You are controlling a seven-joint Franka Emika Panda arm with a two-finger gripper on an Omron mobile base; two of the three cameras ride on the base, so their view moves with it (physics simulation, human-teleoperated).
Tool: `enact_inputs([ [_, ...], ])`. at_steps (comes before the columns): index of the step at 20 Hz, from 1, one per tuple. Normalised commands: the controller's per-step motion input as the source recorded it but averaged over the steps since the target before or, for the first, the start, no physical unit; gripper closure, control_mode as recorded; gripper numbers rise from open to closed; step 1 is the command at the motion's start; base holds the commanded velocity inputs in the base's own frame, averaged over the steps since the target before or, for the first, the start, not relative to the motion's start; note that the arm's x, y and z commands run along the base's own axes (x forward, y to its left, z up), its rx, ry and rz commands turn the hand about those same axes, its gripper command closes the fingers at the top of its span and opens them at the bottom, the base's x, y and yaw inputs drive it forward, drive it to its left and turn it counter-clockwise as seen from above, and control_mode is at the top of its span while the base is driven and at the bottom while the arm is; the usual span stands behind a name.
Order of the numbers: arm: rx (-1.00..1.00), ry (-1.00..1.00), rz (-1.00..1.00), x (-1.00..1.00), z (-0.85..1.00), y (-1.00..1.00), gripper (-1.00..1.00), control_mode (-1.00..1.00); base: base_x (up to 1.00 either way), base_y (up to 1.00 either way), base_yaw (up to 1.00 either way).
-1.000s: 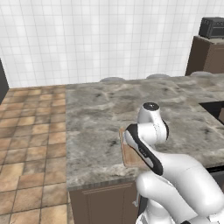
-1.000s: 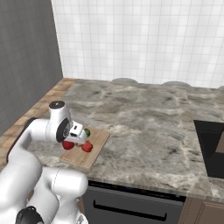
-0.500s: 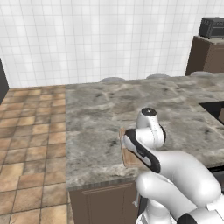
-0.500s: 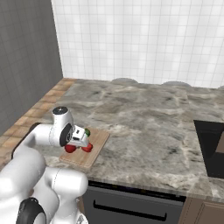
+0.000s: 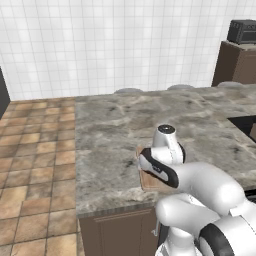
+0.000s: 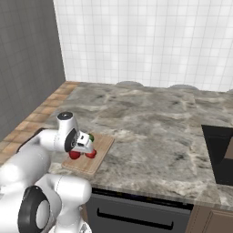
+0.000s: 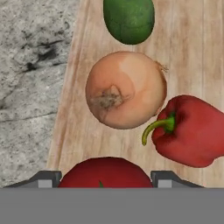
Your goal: Place the avocado, onion, tomato, and bell pepper on the cutting board.
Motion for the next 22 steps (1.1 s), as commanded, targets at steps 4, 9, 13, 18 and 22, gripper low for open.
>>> enact_inputs([
  [4,0.00,0.00,0.01,0.01,-0.33,-0.03,1.00,-1.00,0.00,0.00,0.00],
  [9,0.00,0.01,0.01,0.02,-0.35,0.00,1.00,-1.00,0.00,0.00,0.00],
  [13,0.00,0.02,0.01,0.01,-0.37,-0.01,1.00,-1.00,0.00,0.00,0.00],
  [18,0.01,0.01,0.01,0.00,-0.38,-0.08,1.00,-1.00,0.00,0.00,0.00],
  [22,0.01,0.01,0.01,0.00,-0.40,-0.05,-1.00,-1.00,0.00,0.00,0.00],
])
